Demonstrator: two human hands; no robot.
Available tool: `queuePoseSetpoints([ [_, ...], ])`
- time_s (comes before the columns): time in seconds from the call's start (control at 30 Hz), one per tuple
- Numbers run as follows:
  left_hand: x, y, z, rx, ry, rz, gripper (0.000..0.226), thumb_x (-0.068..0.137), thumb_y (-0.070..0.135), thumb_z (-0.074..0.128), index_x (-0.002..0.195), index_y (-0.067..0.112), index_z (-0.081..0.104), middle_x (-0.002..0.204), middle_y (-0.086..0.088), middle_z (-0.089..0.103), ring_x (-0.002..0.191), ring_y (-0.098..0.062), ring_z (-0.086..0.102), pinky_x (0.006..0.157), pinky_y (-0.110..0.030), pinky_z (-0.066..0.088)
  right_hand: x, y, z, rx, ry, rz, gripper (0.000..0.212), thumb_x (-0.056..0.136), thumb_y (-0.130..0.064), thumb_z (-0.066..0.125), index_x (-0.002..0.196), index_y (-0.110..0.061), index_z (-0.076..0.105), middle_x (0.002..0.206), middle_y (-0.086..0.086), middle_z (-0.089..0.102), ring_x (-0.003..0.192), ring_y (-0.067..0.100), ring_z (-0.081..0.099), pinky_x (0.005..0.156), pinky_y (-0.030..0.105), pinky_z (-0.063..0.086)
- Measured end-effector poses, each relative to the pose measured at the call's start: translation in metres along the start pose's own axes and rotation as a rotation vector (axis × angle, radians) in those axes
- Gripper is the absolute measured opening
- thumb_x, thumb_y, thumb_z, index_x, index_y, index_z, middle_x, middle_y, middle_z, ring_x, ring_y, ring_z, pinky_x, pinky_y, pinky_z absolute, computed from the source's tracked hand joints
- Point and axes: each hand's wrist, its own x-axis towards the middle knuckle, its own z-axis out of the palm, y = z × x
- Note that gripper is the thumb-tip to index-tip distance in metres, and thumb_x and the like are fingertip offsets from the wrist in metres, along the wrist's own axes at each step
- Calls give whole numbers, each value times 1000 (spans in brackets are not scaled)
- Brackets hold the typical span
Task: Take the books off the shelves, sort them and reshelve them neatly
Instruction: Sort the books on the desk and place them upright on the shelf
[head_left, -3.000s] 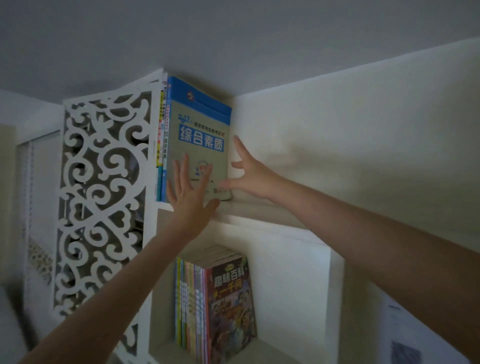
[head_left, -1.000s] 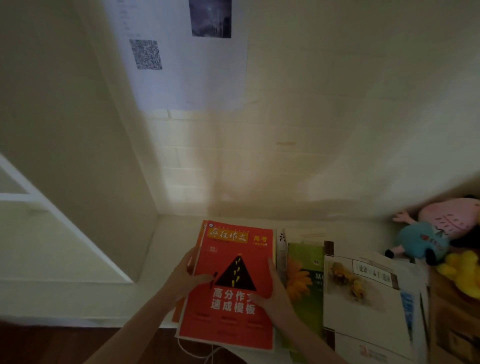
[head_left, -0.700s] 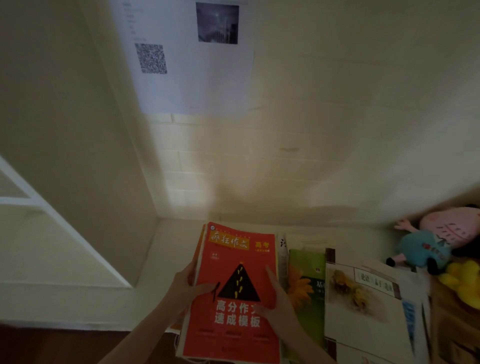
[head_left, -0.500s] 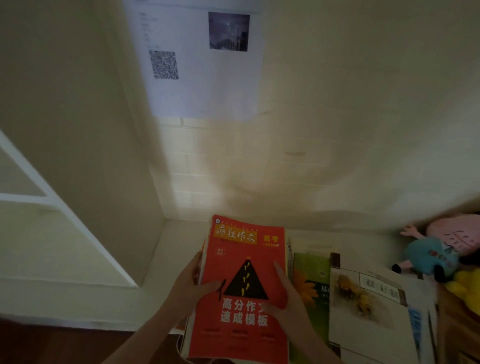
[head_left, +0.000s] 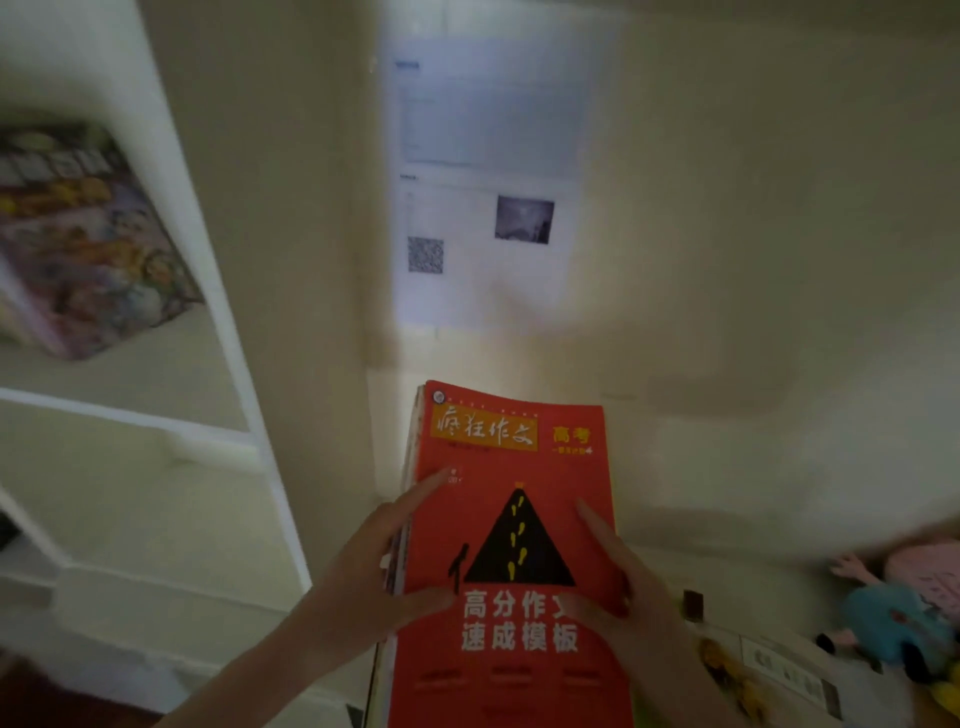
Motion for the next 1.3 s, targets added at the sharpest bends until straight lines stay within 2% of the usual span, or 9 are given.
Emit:
queuePoseSetpoints([
  [0.2, -40, 66, -28, 90, 165, 184, 88, 71, 13, 79, 126, 66, 36, 119, 24, 52, 109, -8, 60, 82, -27, 55, -11, -66, 24, -119, 20, -253, 77, 71, -20, 77, 120, -69, 43, 126, -40, 49, 116, -14, 49, 97, 15, 45],
  [0.3, -64, 98, -43, 150, 248, 276, 88, 71, 11, 78, 126, 66, 36, 117, 20, 54, 104, -8, 62, 77, -24, 56, -18, -97, 39, -109, 16, -363, 80, 73, -11, 76, 114, -72, 45, 113, -50, 49, 109, -18, 51, 85, 3, 44],
  [0.53, -123, 175, -78, 236, 428, 444, 86, 62, 22, 76, 121, 70, 37, 115, 37, 50, 103, 1, 61, 75, -23, 57, -34, -173, 76, -35, -47, -567, 82, 74, 5, 73, 117, -62, 53, 113, -31, 58, 96, -9, 63, 69, 6, 50],
  [0.67, -149, 219, -99, 284, 534, 604, 89, 61, 19, 76, 125, 67, 36, 125, 27, 53, 106, -3, 62, 73, -18, 56, -33, -231, 98, -60, -115, -753, 86, 73, 11, 71, 127, -53, 49, 108, -37, 62, 96, -8, 64, 71, 8, 51],
  [0.8, -155, 270, -119, 330, 609, 762, 93, 65, 13, 73, 136, 56, 31, 121, 42, 47, 104, 6, 60, 68, -14, 54, -19, -304, 114, -71, -225, -952, 82, 74, 8, 72, 131, -42, 41, 126, -33, 50, 104, -11, 59, 77, 9, 51],
  [0.9, -147, 309, -137, 366, 650, 882, 94, 72, -6, 71, 144, 38, 27, 127, 31, 44, 100, 9, 60, 67, -11, 53, 5, -361, 122, -97, -306, -1072, 84, 74, 8, 72, 138, -35, 38, 144, -15, 43, 122, 1, 53, 94, 18, 48],
  [1.03, -126, 361, -162, 445, 712, 1000, 93, 76, -13, 66, 149, 20, 19, 133, 15, 40, 100, 17, 55, 69, -9, 51, 44, -434, 134, -108, -353, -1147, 88, 75, 13, 68, 146, -23, 29, 144, -3, 43, 112, -4, 57, 88, 16, 48],
  [1.17, -96, 397, -192, 484, 743, 1073, 90, 77, -12, 65, 149, 17, 21, 126, 21, 43, 97, 14, 58, 69, -19, 56, 88, -484, 147, -115, -363, -1161, 89, 75, 11, 69, 148, -20, 30, 148, 1, 41, 121, 5, 54, 92, 21, 48],
  [1.3, -63, 414, -219, 483, 767, 1114, 88, 74, -13, 65, 147, 19, 28, 141, 2, 44, 98, 3, 63, 71, -34, 59, 119, -507, 164, -97, -339, -1171, 90, 77, 16, 65, 149, -19, 26, 141, -14, 38, 109, -15, 53, 89, 12, 45],
])
